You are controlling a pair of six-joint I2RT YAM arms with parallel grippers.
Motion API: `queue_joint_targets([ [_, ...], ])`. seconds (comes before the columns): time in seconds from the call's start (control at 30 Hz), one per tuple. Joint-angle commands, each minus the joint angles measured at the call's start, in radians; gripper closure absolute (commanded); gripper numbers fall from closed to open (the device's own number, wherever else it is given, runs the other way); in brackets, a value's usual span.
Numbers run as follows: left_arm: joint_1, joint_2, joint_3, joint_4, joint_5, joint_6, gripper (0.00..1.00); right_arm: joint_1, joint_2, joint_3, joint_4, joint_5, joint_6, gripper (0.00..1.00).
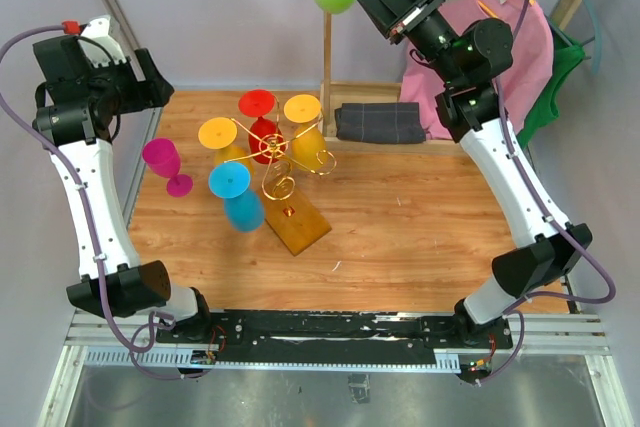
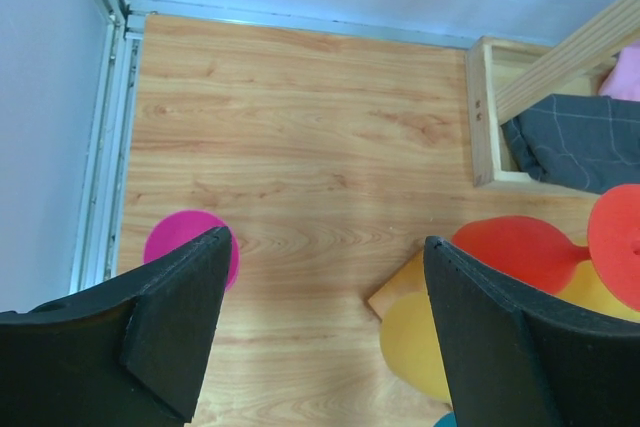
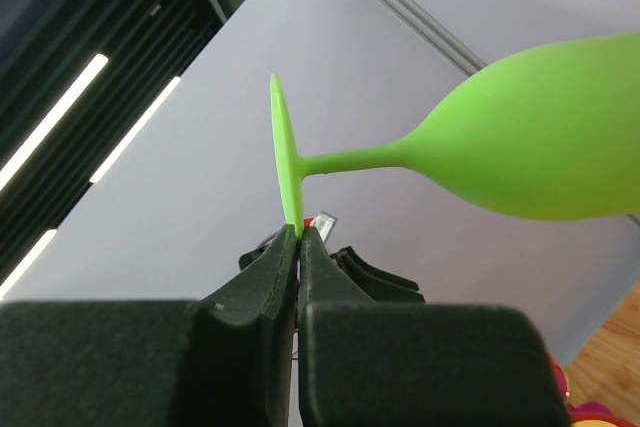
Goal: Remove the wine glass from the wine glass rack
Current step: Place the wine glass at the center of the board.
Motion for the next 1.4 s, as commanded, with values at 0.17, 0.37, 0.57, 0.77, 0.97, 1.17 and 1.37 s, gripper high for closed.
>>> queue_joint_targets([
  [0.17, 0.004, -0.046, 0.000, 0.185, 0.318, -0.202, 0.15, 0.021, -0.037, -0.099, 0.353, -0.070, 0.211, 0.99],
  [0.37, 0.005, -0.077, -0.236, 0.792, 0.659, -0.771, 0.15, 0.064, -0.067, -0.216, 0.528, -0.061, 0.320, 0.99],
  [0.57, -0.035, -0.035, -0.207, 1.058, 0.672, -1.070, 0.14, 0.102, -0.102, -0.254, 0.553, -0.087, 0.310, 0.99],
  [0.77, -0.097, -0.022, -0.181, 1.173, 0.668, -1.195, 0.13, 0.142, -0.095, -0.246, 0.587, -0.109, 0.317, 0.99],
  [0.97, -0.141, -0.032, -0.241, 1.292, 0.656, -1.294, 0.12, 0.188, -0.078, -0.263, 0.655, -0.119, 0.343, 0.99],
  [1.17, -0.166, -0.035, -0.249, 1.364, 0.655, -1.346, 0.11, 0.242, -0.056, -0.274, 0.719, -0.127, 0.361, 0.99],
  [1.37, -0.171, -0.042, -0.267, 1.531, 0.656, -1.472, 0.12, 0.276, -0.038, -0.320, 0.812, -0.104, 0.395, 0.99],
])
